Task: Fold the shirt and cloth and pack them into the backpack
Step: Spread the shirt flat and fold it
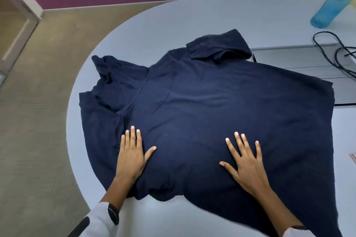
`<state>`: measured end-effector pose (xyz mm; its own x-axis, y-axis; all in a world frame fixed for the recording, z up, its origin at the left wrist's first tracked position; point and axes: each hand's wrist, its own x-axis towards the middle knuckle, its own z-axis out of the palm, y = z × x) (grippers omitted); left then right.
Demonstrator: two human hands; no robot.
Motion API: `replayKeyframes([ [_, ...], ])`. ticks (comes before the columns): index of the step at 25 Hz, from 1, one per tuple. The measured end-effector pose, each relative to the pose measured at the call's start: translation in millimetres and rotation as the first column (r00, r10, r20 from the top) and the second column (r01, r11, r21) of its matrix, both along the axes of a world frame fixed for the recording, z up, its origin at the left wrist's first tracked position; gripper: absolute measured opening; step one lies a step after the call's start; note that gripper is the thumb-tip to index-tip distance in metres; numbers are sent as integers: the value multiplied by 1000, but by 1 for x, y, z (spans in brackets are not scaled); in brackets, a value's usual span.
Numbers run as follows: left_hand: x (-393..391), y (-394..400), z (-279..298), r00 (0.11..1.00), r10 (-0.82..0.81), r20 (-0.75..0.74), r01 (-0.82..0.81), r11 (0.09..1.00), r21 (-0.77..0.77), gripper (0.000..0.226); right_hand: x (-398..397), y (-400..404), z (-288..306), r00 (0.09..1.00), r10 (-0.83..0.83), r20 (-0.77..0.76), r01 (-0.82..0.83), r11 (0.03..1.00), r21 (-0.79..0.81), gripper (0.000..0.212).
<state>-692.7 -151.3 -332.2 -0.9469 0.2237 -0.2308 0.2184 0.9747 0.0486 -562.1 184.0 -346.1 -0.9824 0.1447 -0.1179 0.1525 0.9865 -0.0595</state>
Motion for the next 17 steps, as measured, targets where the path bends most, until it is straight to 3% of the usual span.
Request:
replayKeyframes([
  [5,62,-9,19,997,-43,59,40,998,49,83,71,-3,6,998,56,28,-55,998,-12,74],
  [10,117,-38,29,989,-149,-4,148,979,137,74,124,-3,12,997,18,75,-14,999,-45,80],
  [13,119,-50,33,970,-230,-78,238,965,112,54,148,0,10,996,17,89,-5,992,-128,79],
  [17,102,-45,40,925,-326,-194,345,936,72,17,166,8,16,995,62,77,-55,995,-79,72],
])
